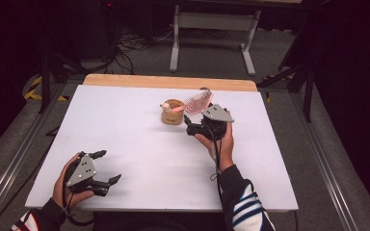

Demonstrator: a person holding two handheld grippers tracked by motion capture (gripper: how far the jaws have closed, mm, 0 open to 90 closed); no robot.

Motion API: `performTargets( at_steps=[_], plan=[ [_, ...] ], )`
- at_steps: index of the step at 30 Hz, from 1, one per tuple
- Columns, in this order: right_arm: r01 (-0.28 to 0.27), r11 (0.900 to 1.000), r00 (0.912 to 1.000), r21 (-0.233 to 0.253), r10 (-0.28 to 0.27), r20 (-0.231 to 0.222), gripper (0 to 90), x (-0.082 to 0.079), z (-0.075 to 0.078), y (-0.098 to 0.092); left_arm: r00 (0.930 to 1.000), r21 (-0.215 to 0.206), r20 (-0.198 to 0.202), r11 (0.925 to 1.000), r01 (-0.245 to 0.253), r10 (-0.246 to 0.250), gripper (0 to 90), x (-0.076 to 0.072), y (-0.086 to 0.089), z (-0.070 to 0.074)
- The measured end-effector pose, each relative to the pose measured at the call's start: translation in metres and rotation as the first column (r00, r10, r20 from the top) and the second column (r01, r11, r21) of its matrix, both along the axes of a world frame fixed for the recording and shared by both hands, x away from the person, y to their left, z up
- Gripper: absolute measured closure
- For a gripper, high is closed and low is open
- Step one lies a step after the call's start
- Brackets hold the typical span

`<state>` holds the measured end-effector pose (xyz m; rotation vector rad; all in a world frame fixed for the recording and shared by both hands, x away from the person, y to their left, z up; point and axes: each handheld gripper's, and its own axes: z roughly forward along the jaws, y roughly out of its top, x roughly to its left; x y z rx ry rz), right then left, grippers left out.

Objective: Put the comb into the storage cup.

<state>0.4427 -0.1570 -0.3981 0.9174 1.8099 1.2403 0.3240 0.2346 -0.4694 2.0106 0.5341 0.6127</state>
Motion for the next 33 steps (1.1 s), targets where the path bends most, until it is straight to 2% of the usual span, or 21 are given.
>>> performTargets(
  at_steps=[2, 6, 12, 33],
  plan=[
    [-0.001, 1.0, 0.9993, 0.001, 0.001, 0.037, 7.8, -0.008, 0.004, -0.001, 1.0, 0.003, 0.0, 1.0, -0.001, 0.001, 8.3, 0.0, 0.0, 0.0],
    [-0.01, 1.0, 0.9987, 0.014, 0.009, 0.05, 7.9, -0.013, 0.008, -0.003, 1.0, 0.003, 0.001, 1.0, -0.001, 0.001, 8.3, 0.0, 0.0, 0.0],
    [-0.018, 1.0, 0.9961, -0.002, 0.018, 0.087, 7.7, -0.023, 0.015, -0.006, 0.9999, 0.0, 0.013, 1.0, 0.0, 0.0, 8.3, -0.001, 0.001, 0.002],
    [-0.057, 0.998, 0.9912, 0.008, 0.056, 0.12, 8.0, -0.039, 0.022, -0.011, 0.9999, 0.001, 0.013, 1.0, 0.002, -0.002, 8.3, -0.002, 0.002, 0.003]
  ],
)
